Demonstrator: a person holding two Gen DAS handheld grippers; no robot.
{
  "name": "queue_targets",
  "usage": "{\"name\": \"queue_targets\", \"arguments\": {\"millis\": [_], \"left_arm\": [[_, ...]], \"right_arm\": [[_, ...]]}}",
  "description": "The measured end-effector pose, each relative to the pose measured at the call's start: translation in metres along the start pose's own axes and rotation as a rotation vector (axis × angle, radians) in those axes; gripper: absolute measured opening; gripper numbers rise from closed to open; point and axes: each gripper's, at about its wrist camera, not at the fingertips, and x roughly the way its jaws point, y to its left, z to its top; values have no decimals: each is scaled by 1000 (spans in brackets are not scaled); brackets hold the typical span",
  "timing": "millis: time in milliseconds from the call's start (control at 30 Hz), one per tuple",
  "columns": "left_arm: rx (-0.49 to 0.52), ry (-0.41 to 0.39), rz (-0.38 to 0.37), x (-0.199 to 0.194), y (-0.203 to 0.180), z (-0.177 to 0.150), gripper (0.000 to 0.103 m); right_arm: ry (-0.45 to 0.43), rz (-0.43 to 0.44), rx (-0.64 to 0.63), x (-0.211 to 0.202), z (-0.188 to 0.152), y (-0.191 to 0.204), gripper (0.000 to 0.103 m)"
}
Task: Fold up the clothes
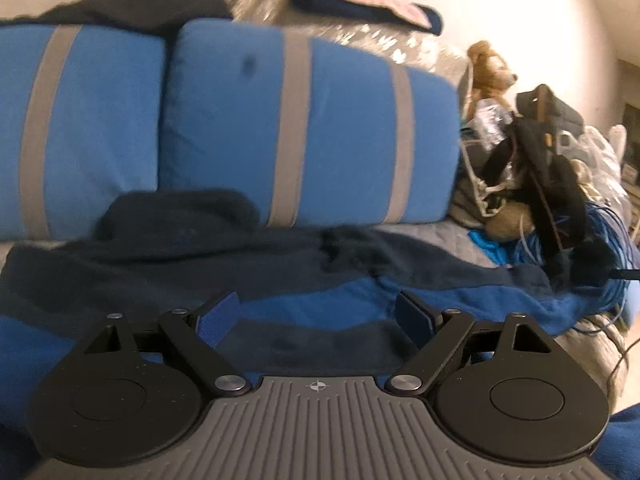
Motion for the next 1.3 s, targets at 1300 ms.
{"name": "queue_targets", "arguments": {"millis": [1300], "left_arm": [[-19, -31, -8, -3, 1, -3, 86]], "right_arm": [[112, 445, -78, -75, 54, 255, 7]]}}
